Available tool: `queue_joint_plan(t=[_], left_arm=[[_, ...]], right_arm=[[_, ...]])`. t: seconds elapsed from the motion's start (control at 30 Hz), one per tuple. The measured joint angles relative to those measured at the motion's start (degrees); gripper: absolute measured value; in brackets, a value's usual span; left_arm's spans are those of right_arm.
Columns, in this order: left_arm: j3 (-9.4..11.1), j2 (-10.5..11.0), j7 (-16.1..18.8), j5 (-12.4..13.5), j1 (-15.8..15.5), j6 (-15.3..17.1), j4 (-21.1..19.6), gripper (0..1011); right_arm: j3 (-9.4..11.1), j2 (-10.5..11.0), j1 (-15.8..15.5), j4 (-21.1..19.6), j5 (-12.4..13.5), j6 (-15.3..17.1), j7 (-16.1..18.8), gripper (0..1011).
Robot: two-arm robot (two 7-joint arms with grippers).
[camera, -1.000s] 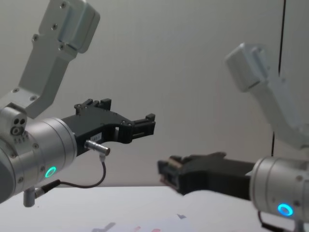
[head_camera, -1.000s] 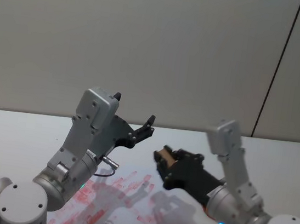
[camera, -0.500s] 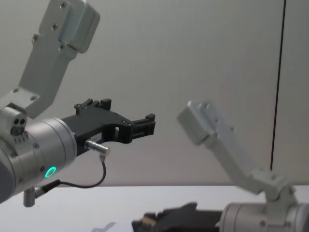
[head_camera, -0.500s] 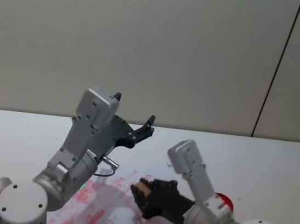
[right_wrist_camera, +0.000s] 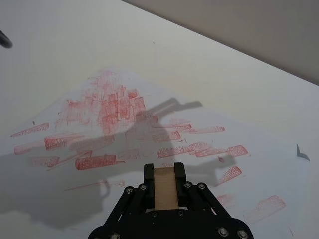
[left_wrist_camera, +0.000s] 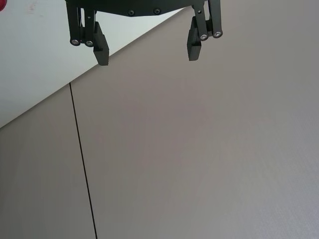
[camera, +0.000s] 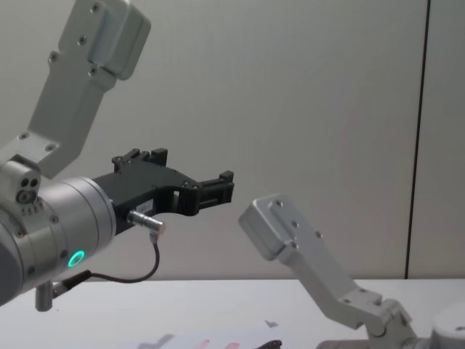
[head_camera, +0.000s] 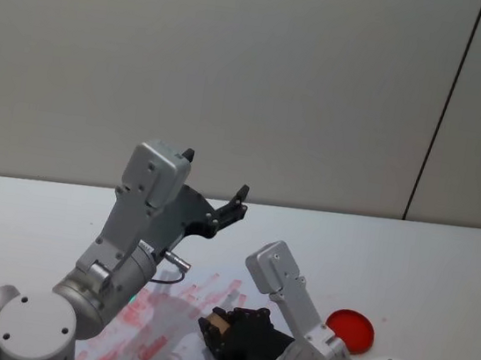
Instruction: Use the one hand to pick up the stamp and affix it onto the A4 paper.
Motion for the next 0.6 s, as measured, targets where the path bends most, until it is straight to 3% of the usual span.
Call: queue_joint_plan(t=[0.6], left_arm=[[0.00, 0.00, 0.00, 0.00, 0.00, 0.00, 0.00, 1002]], right_arm=[[0.41, -0.32, 0.79, 1.44, 1.49, -0.13, -2.16, 218]])
